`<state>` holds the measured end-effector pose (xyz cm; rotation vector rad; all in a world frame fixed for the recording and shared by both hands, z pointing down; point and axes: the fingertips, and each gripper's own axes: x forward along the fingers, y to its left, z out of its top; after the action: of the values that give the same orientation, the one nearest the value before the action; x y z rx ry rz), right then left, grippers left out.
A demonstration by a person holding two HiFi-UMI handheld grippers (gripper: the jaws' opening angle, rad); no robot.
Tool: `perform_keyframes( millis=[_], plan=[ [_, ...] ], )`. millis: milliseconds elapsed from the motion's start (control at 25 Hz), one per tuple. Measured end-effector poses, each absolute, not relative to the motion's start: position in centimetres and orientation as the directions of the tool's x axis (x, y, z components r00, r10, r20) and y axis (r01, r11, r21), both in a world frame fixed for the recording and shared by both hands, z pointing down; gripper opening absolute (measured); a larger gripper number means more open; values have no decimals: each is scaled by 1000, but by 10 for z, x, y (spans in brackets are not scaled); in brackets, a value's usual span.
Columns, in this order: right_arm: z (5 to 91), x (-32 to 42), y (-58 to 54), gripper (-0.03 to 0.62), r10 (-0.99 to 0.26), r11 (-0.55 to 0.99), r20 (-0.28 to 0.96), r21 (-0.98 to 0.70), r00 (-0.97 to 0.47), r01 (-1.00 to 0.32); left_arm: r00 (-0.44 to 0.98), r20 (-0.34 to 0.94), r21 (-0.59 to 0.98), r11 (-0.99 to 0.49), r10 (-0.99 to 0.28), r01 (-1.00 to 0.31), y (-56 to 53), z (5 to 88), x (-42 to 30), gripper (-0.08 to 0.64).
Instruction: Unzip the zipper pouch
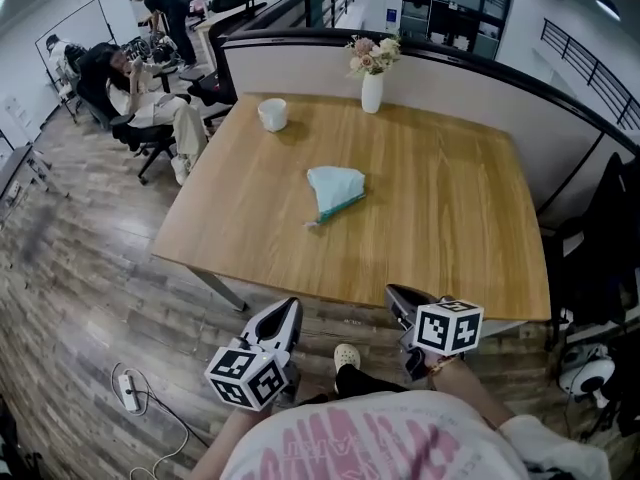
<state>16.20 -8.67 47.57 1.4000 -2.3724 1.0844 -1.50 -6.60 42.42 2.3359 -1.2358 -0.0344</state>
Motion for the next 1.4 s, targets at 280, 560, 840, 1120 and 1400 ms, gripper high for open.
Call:
perform_keyframes(
  millis=[280,560,840,1120,1400],
  plan=[
    [479,162,-160,-5,-648,328,494,-506,-580,-798,561,202,439,-438,-803,-784,-130,421,-8,2],
    [508,172,-229,-5,-609,346,539,-481,-583,-806,515,204,447,-389,-833,-806,-173,422,-11,2],
    [530,191,-316,-3,-572,365,585,-446,-575,-817,444,214,462,-310,-870,-831,-188,434,-30,2],
    [549,170,-379,231,-444,491,601,-457,-665,-742,405,274,463,-250,-872,-850,-187,446,-45,2],
    [567,149,-397,256,-320,568,623,-477,-714,-671,365,286,450,-212,-886,-868,-191,444,-62,2]
  ],
)
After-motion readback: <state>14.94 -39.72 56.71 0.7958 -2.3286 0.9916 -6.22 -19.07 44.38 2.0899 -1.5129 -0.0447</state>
